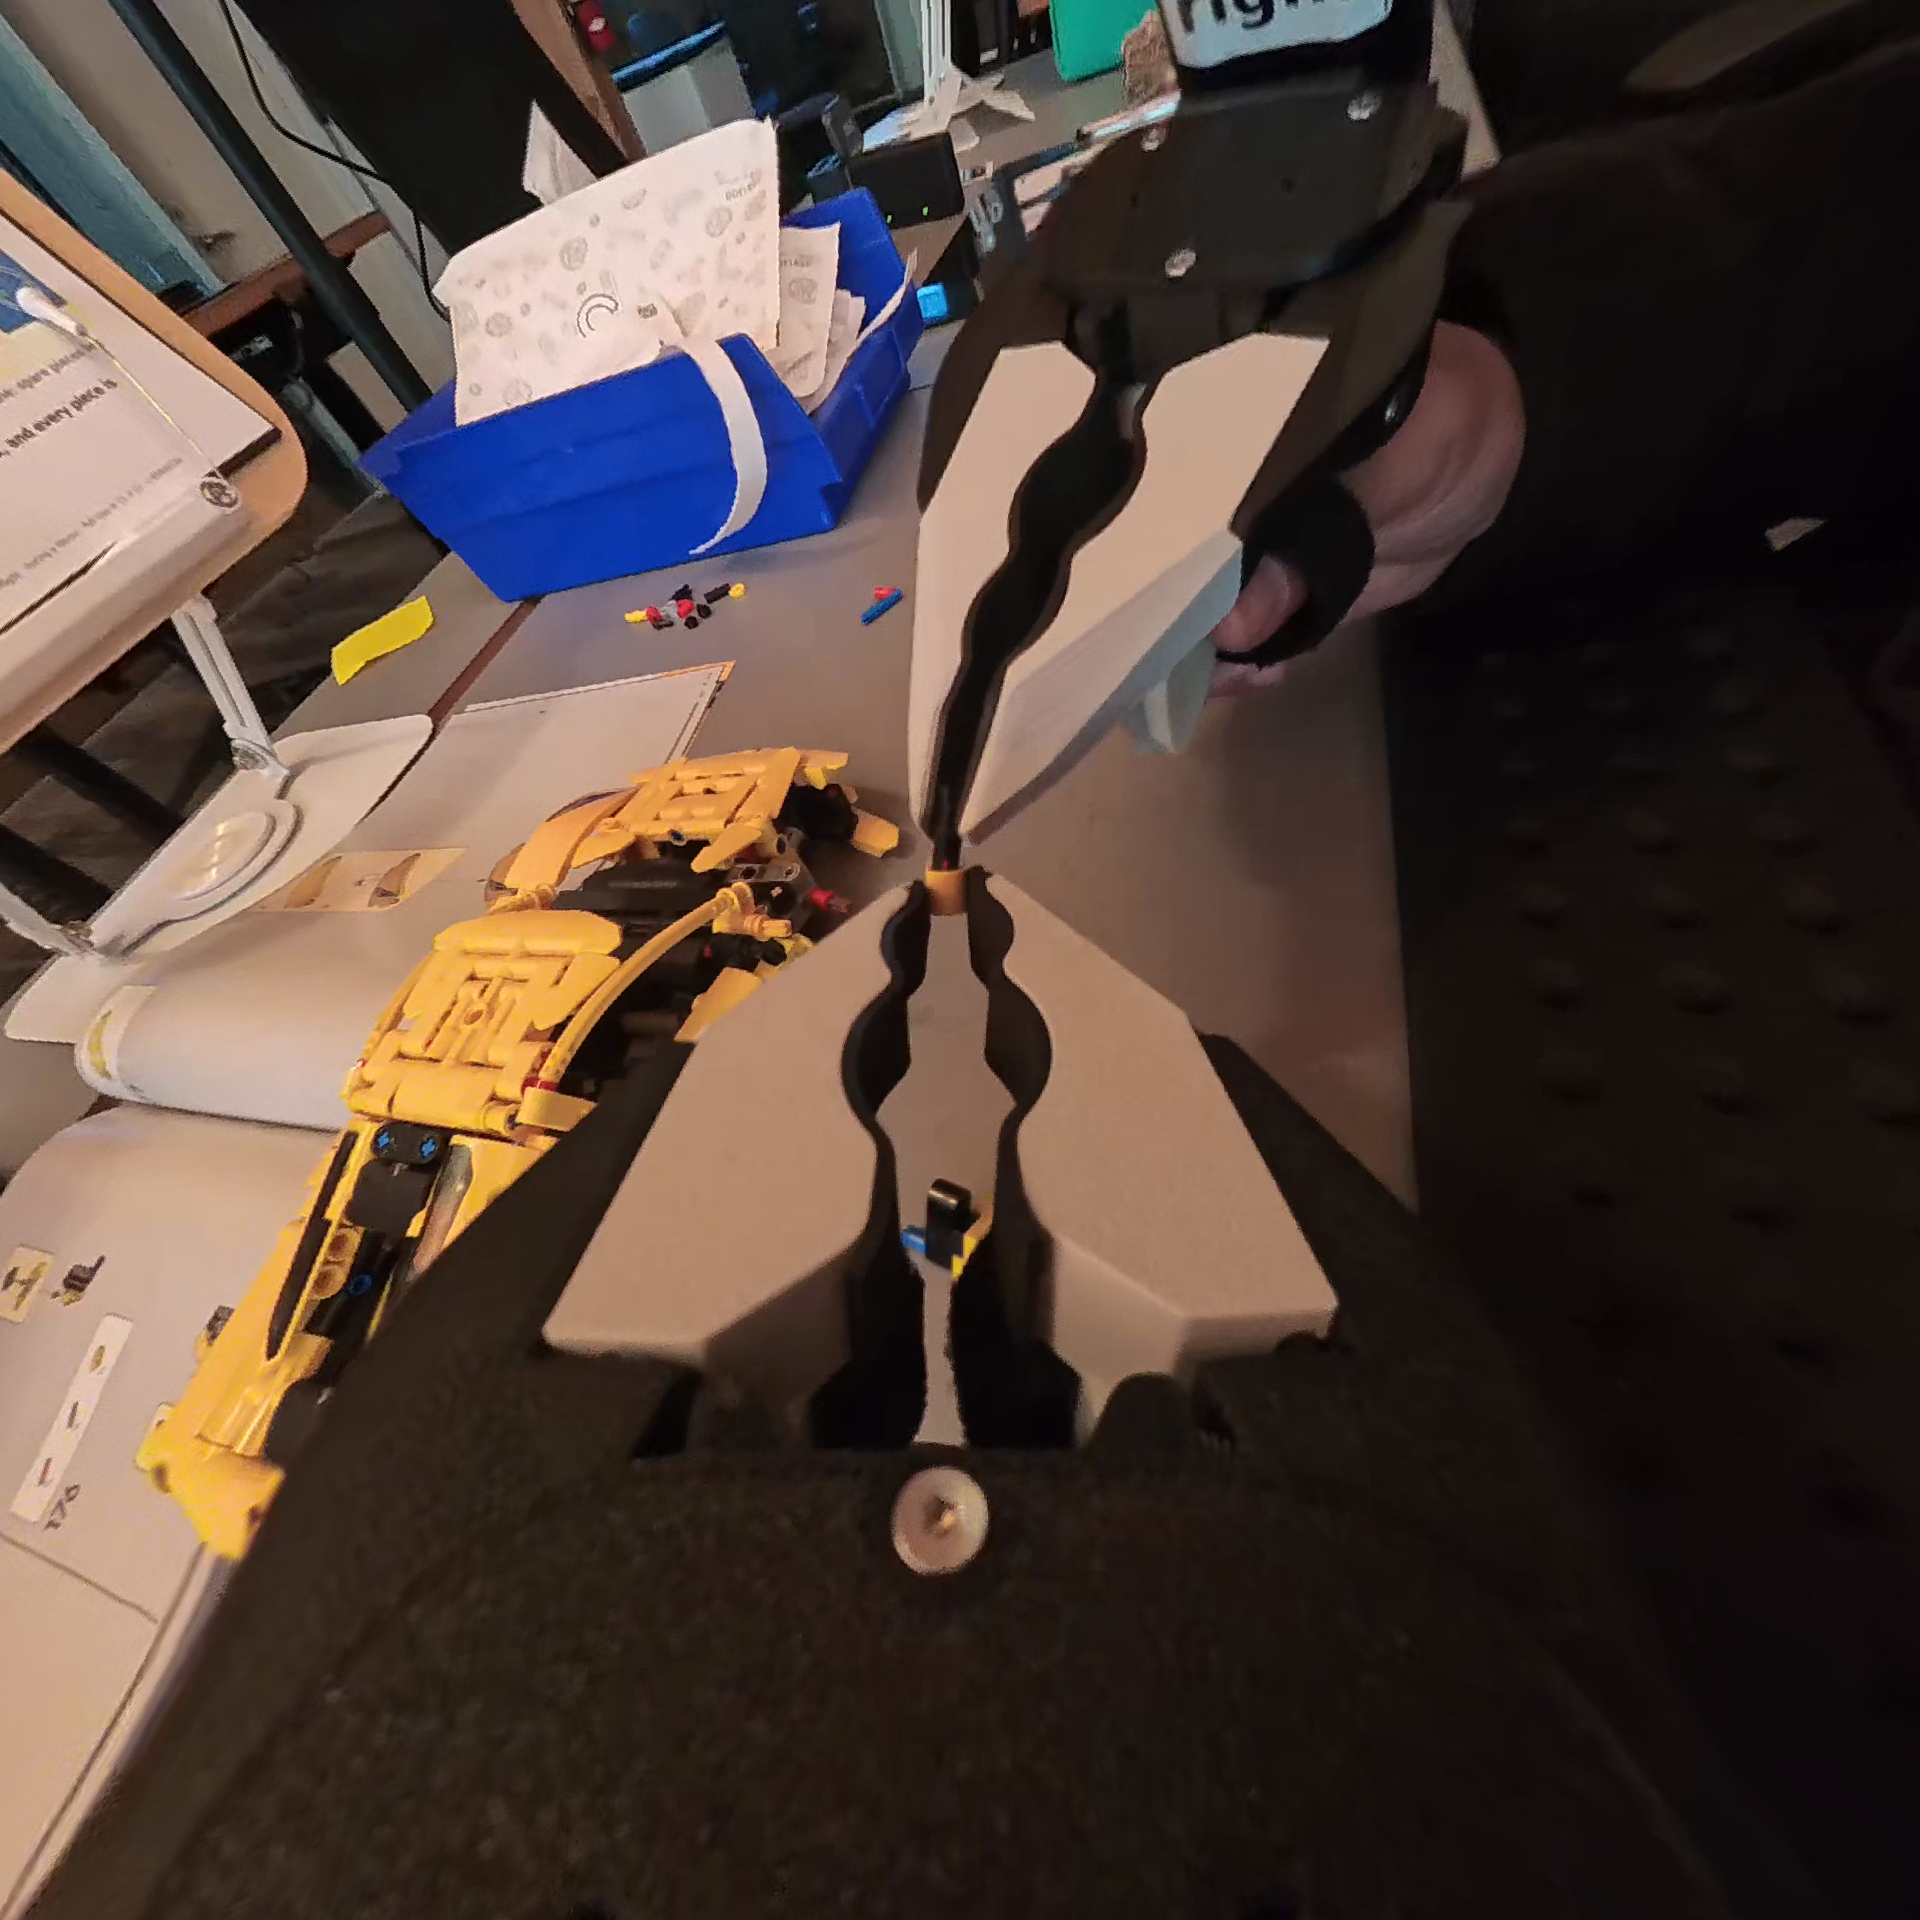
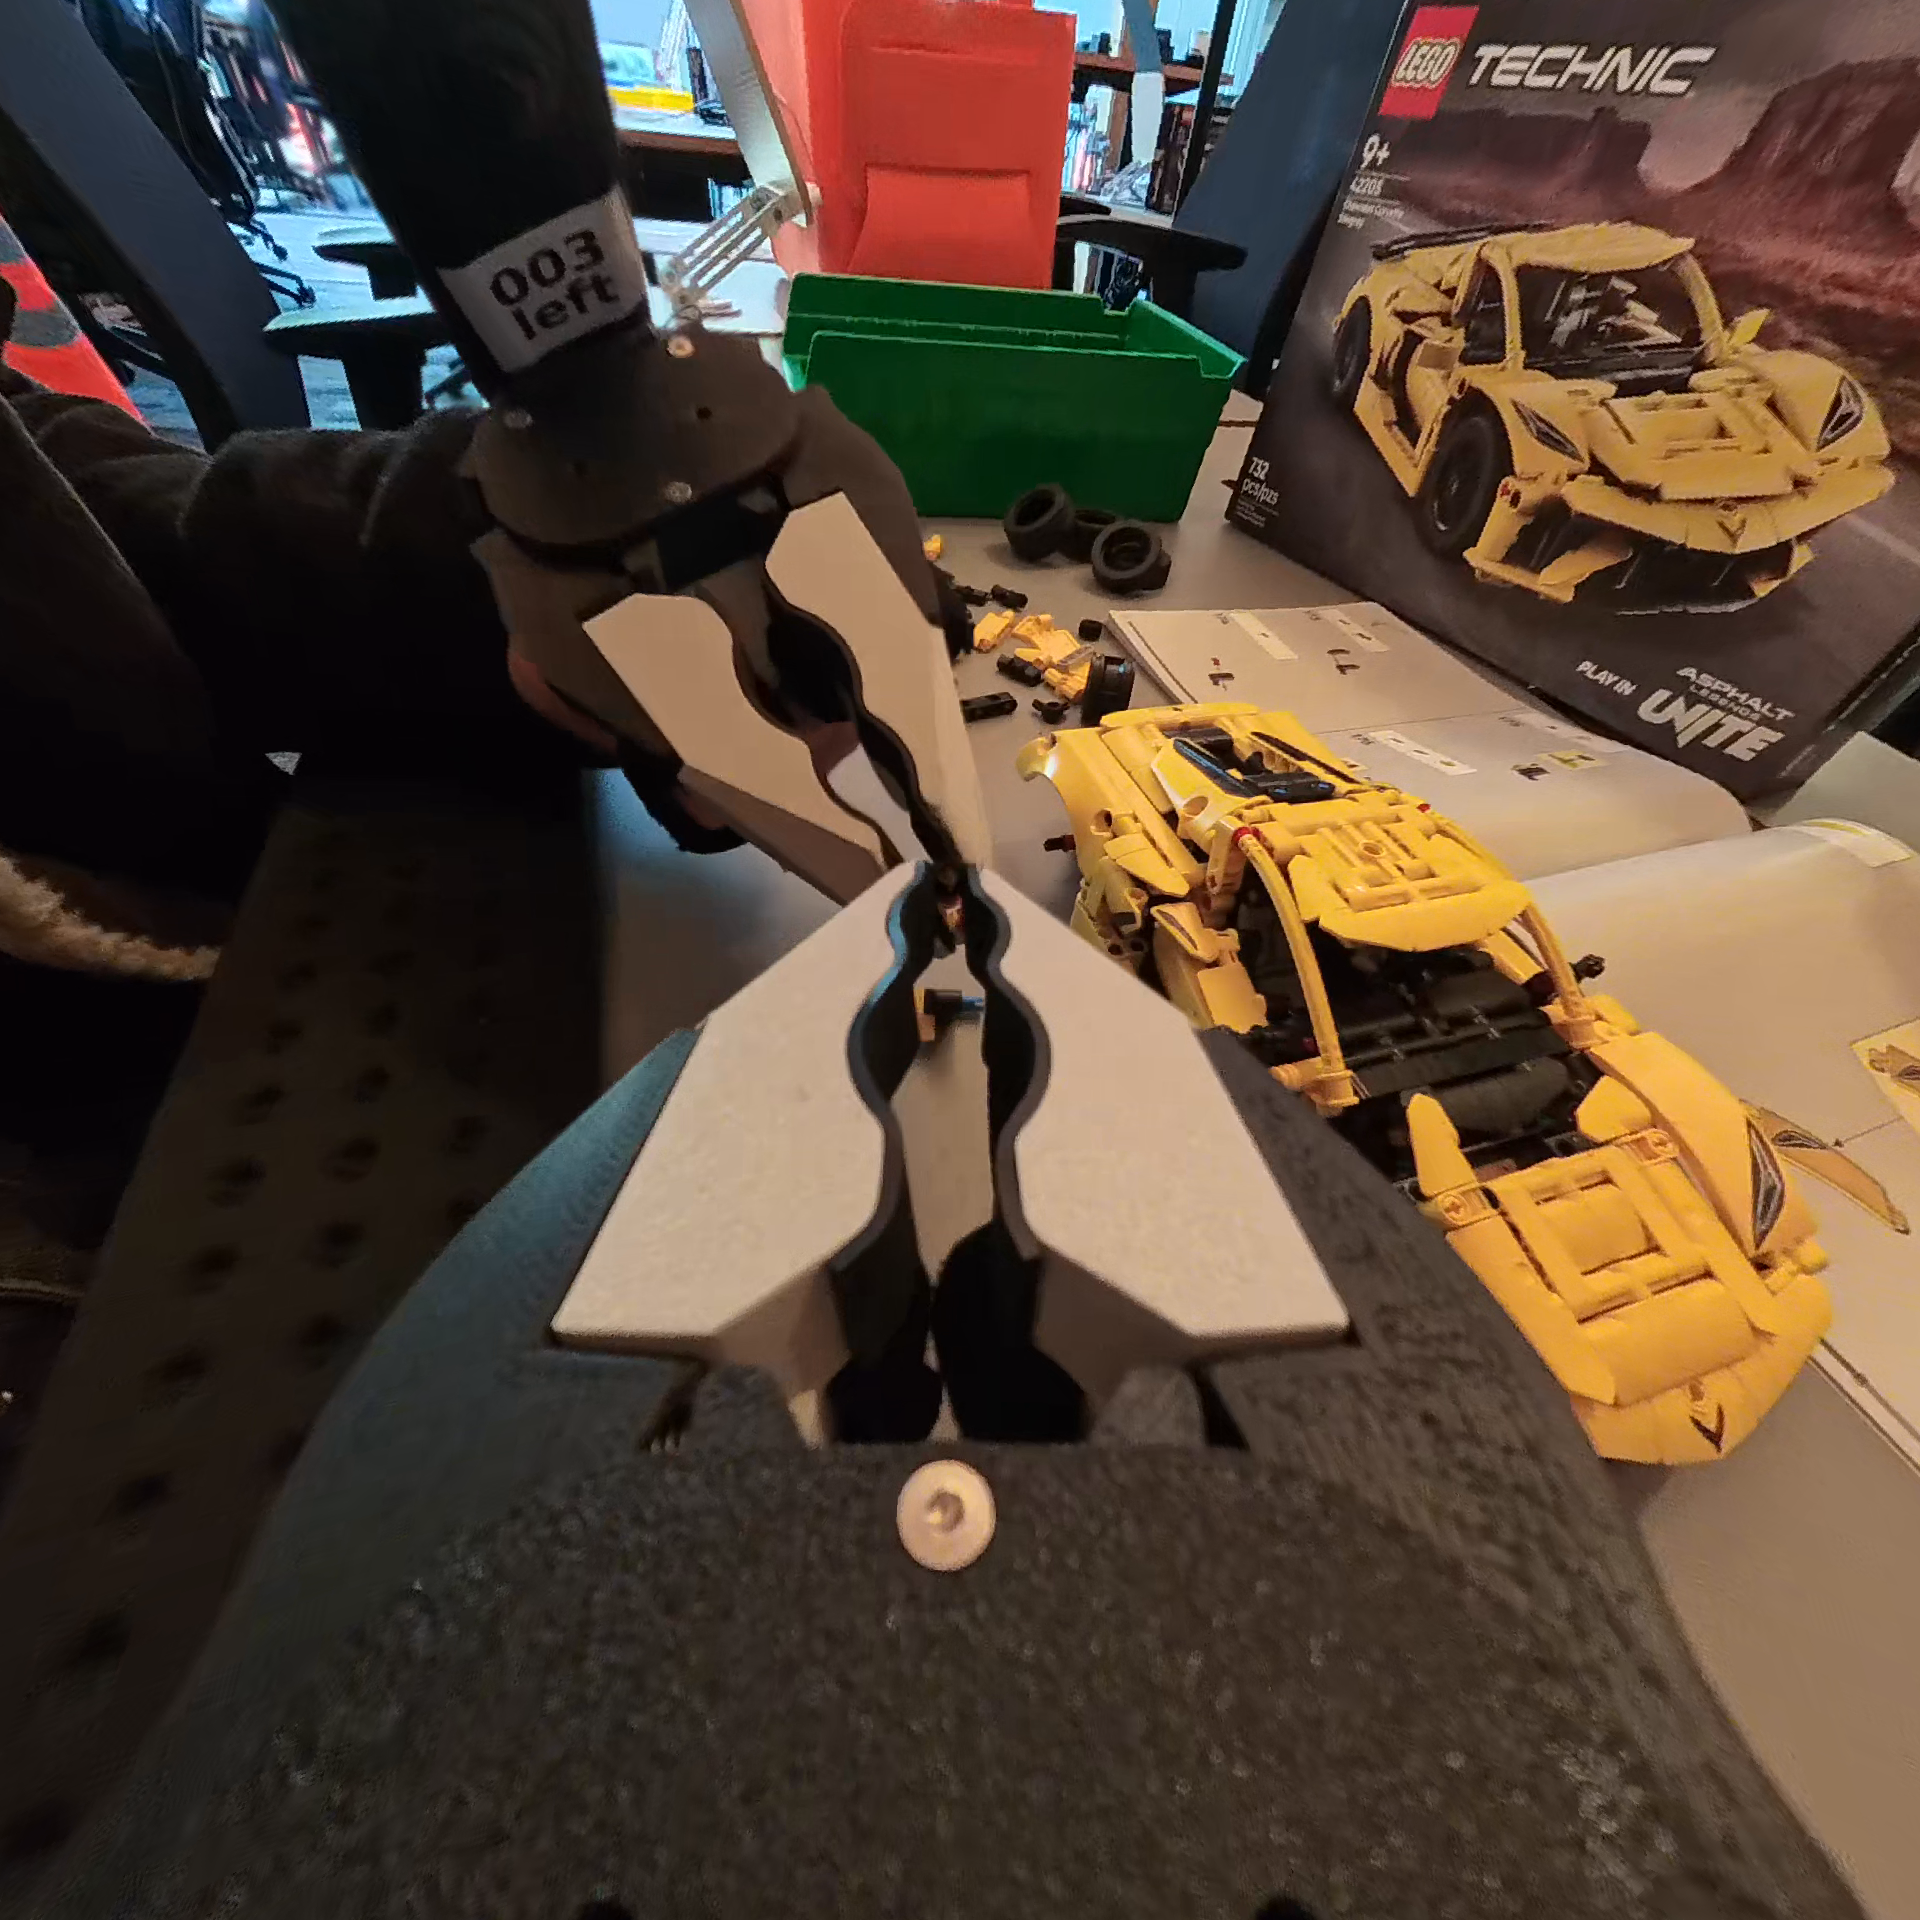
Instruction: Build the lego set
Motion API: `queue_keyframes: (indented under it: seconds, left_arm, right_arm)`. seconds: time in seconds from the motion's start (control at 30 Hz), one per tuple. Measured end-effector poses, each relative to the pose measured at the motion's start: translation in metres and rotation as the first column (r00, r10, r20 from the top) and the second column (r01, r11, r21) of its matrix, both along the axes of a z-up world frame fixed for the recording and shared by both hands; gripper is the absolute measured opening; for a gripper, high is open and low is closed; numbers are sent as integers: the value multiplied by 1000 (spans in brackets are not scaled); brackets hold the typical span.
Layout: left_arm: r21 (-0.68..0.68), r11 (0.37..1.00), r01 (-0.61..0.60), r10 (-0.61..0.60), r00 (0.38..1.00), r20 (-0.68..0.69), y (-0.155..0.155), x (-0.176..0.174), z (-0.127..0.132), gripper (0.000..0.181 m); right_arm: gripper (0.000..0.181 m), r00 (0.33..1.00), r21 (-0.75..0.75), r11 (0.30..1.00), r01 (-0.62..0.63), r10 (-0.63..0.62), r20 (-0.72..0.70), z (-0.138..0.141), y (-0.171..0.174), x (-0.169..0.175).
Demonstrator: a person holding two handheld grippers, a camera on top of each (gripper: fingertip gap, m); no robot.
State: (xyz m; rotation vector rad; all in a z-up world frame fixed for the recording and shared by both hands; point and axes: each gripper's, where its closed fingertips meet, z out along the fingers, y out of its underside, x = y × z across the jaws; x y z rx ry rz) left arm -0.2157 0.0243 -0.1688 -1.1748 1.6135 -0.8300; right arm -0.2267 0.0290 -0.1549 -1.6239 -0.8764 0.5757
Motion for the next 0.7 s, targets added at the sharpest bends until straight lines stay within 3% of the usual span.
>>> queue_keyframes:
  seconds: [0.17,0.33,0.53,0.63,0.7]
  left_arm:
    - [131,991,-40,49,997,-66,4,0,-10,6]
    - [194,978,-82,94,994,-51,8,0,-7,6]
    - [65,995,-77,83,992,-95,10,-1,-14,6]
    - [183,978,-96,124,982,-144,13,0,-24,5]
    - [232,967,-109,148,977,-156,16,-1,-27,5]
  right_arm:
    - [3,999,-36,999,11,-10,37,-11,2,0]
    - [3,992,-173,985,11,-33,-126,-7,6,0]
    - [3,998,-161,986,53,-56,-11,-17,8,0]
    - [3,991,-142,985,99,-85,101,-27,10,0]
    - [4,991,-187,975,119,-107,75,-30,12,0]
